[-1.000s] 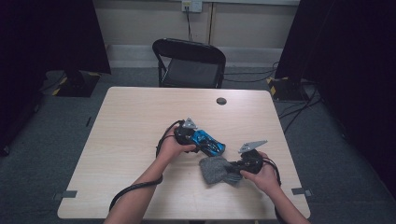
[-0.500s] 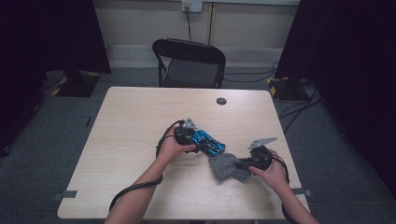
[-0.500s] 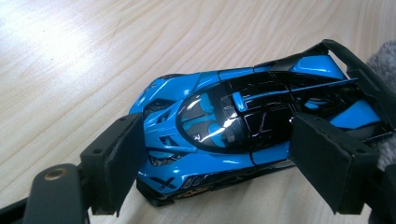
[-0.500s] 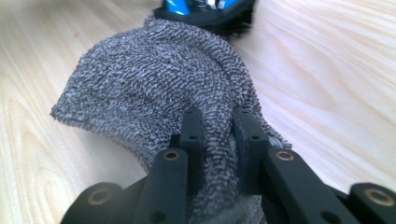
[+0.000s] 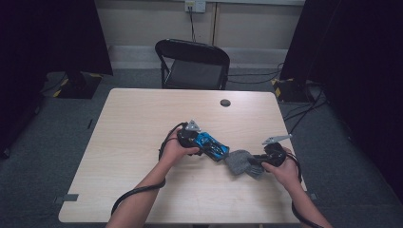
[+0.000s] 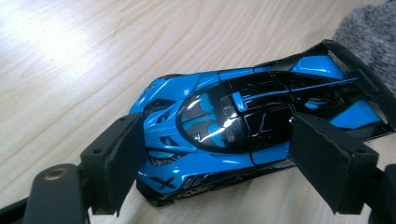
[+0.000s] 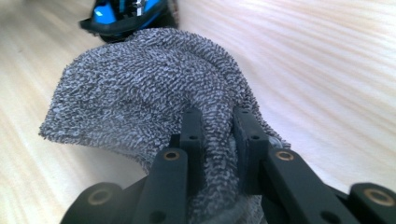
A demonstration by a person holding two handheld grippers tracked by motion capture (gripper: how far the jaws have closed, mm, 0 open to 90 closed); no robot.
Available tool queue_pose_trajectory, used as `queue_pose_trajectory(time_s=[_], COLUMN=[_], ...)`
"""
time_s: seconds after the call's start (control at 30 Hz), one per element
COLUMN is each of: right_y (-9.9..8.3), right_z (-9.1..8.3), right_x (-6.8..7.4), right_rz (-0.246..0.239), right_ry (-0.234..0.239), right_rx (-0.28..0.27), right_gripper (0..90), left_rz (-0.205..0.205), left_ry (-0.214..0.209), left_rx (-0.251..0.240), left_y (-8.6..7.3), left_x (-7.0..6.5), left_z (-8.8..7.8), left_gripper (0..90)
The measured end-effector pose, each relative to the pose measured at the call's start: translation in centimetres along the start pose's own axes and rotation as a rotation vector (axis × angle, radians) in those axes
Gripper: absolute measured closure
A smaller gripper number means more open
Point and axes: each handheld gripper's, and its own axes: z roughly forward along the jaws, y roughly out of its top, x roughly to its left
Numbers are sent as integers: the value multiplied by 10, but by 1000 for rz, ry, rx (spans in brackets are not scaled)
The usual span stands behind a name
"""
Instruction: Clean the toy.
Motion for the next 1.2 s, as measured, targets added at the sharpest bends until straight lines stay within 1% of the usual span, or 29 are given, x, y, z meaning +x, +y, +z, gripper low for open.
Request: queue_pose_trajectory(time_s=[0.03,0.07,0.13,0.2,0.27,0.3,0.33,0.4,0.43,0.47,0.5,0.53,0.57,0.63,0.67,0.7,0.73,0.77,0.83,0.87,0.93,0.97,1.0,1.07,1.1,1.17,1.2], right_y=[0,1,2,4,8,10,13,19,25,25,32,36,36,44,48,55,55,63,65,70,76,83,83,89,92,97,100], right_z=[0,-1,-2,-3,-5,-6,-8,-11,-12,-12,-12,-10,-10,-4,-1,7,7,15,19,24,32,40,40,49,54,62,66], right_x=[-1,-4,-5,-8,-11,-12,-13,-15,-18,-18,-19,-19,-19,-20,-20,-19,-19,-18,-17,-15,-13,-12,-12,-10,-8,-5,-3], right_rz=[5,17,25,35,46,49,64,85,88,88,97,100,100,120,123,137,137,140,137,145,165,187,187,203,200,210,208], right_ry=[-1,-16,-21,-44,-53,-70,-85,-100,-120,-120,-150,-164,-164,-161,-184,-186,-186,-198,-195,-210,-220,-215,-215,-228,-225,-226,-217], right_rx=[-3,-3,-4,-8,-12,-13,-18,-38,-69,-69,-83,-86,-86,-97,-91,-95,-95,-92,-92,-94,-107,-122,-122,-121,-117,-120,-119], right_gripper=[759,759,759,760,759,759,759,759,759,759,758,758,758,757,756,754,754,752,751,751,746,746,746,744,744,740,739], left_rz=[0,-1,-1,-1,0,-4,-5,-4,-3,-2,1,-4,-4,-2,-2,-2,-2,3,3,2,3,2,4,0,-1,1,0], left_ry=[0,0,0,0,-1,-3,-4,-4,-4,-1,-2,-4,-4,-6,-6,-5,-5,-6,-6,-8,-7,-6,-6,-6,-5,-4,-4], left_rx=[-1,-1,-2,-2,-2,-5,-6,-5,-2,-1,0,-5,-5,-11,-12,-11,-11,-6,-2,0,2,1,-1,-5,-7,-6,-8], left_y=[0,0,0,0,0,0,-1,-1,0,0,0,0,0,-2,-2,-1,-1,0,0,0,0,0,0,-1,-1,-1,-1], left_x=[0,0,0,0,0,0,0,0,0,0,0,0,0,1,1,0,0,0,0,0,0,0,0,0,0,0,0], left_z=[0,0,0,0,0,0,0,0,0,0,0,0,0,0,0,0,0,0,0,0,0,0,0,0,0,0,0], left_gripper=[187,187,187,187,187,187,186,187,187,187,187,187,187,188,192,192,192,192,192,192,192,192,192,192,192,193,193])
